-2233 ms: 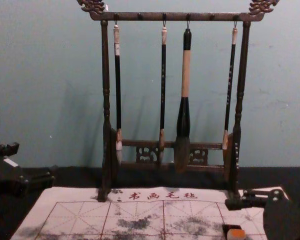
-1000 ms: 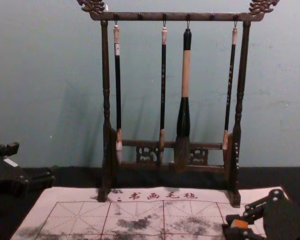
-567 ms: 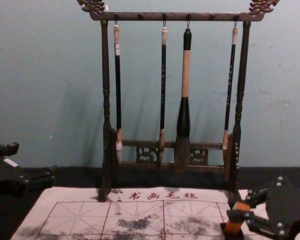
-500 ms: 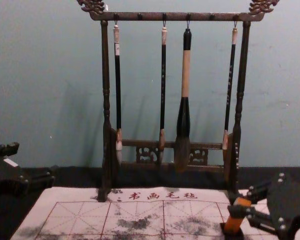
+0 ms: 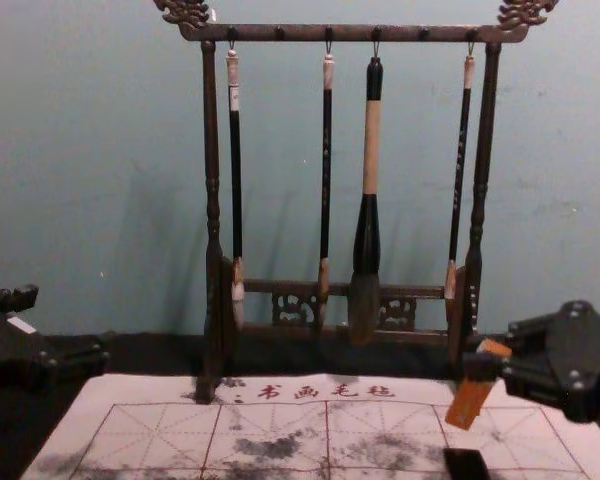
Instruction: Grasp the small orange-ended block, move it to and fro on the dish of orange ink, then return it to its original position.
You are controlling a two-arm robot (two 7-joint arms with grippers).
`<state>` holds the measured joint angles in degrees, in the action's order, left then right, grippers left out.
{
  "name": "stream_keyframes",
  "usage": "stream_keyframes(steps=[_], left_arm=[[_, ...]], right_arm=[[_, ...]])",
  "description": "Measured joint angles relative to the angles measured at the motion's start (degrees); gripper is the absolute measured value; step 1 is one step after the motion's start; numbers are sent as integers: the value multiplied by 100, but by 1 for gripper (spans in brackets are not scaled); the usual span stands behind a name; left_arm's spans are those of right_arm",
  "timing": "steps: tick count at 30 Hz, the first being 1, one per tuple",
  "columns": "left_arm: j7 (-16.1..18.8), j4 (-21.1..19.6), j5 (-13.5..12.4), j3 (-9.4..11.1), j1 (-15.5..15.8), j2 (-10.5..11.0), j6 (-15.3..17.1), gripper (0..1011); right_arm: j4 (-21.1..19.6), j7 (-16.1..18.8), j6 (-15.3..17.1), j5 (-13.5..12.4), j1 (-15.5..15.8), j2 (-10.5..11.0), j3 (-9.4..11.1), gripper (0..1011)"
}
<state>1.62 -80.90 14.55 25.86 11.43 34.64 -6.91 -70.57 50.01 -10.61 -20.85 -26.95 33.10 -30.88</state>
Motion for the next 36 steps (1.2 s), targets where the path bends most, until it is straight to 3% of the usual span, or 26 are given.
stream_keyframes(steps=[4,15,25,36], left_arm=[[0,0,0,0,0,0,0,1001],[0,0,0,0,0,0,0,1001],[0,0,0,0,0,0,0,1001],[0,0,0,0,0,0,0,1001]], right_arm=[[4,234,271,-372,-101,-15,-1,133],[351,674,697,-706,-505,-316,-312,133],[761,1068,663,-500,-989,-668,-904,133],[1143,1355,587,-176,-1407,-844,-1456,133]])
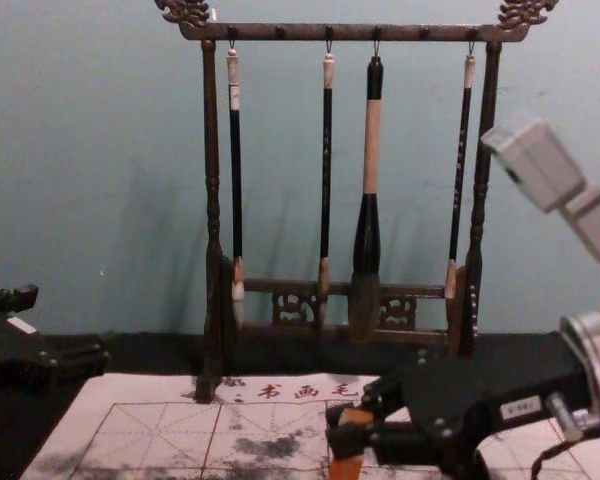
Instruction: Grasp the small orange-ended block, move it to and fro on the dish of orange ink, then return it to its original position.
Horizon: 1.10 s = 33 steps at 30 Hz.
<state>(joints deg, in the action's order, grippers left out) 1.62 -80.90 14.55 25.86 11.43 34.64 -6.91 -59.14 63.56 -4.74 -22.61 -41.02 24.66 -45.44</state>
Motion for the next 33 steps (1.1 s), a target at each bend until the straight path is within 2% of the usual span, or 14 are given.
stream_keyframes(steps=[12,25,33], left_arm=[[0,0,0,0,0,0,0,1001],[0,0,0,0,0,0,0,1001],[0,0,0,0,0,0,0,1001]], right_arm=[[348,20,-175,221,-265,-158,-326,133],[412,-35,-236,330,-322,-190,-429,133],[333,-83,-241,356,-320,-135,-433,133]])
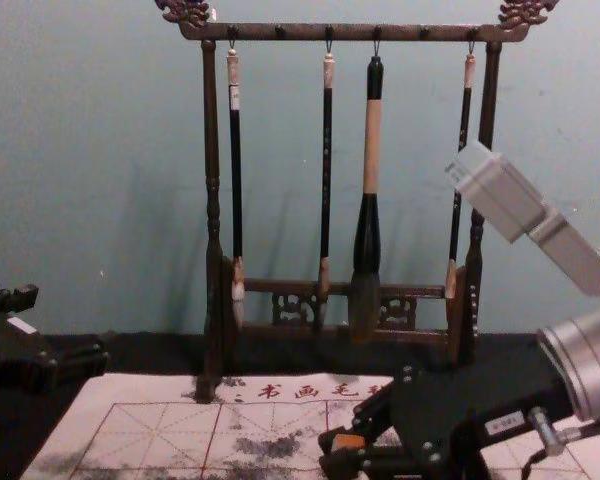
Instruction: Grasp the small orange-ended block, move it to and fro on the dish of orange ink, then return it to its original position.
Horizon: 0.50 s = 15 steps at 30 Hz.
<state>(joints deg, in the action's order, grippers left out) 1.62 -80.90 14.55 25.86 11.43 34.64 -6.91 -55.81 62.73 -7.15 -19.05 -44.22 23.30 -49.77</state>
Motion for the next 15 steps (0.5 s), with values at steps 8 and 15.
stream_keyframes(steps=[8,15], left_arm=[[0,0,0,0,0,0,0,1001],[0,0,0,0,0,0,0,1001]], right_arm=[[-151,-41,48,17,46,108,9,133],[-292,-42,96,23,104,212,4,133]])
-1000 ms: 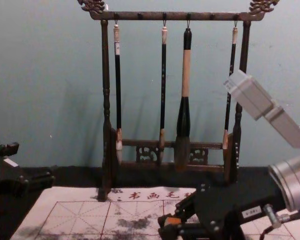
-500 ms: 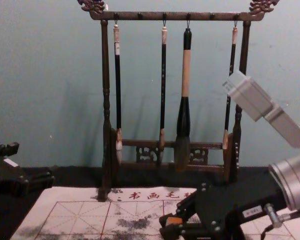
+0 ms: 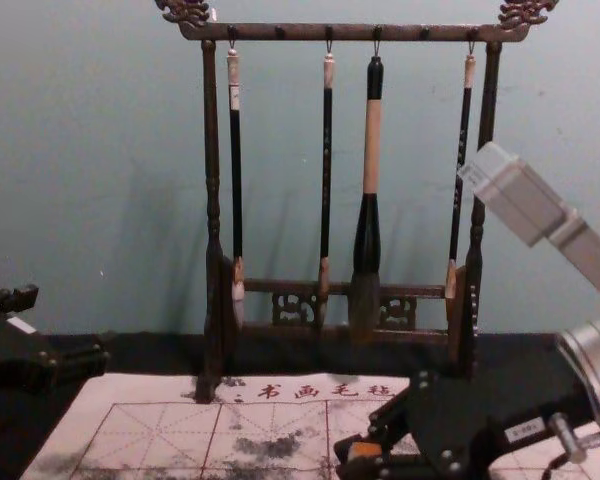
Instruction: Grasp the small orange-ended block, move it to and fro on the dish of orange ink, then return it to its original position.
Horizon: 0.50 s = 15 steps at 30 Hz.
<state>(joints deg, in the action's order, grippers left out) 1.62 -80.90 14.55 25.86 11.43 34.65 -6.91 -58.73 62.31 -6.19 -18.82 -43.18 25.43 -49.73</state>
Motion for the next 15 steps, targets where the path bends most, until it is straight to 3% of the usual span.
stream_keyframes(steps=[15], left_arm=[[0,0,0,0,0,0,0,1002]], right_arm=[[-400,-1,66,-55,152,243,-14,133]])
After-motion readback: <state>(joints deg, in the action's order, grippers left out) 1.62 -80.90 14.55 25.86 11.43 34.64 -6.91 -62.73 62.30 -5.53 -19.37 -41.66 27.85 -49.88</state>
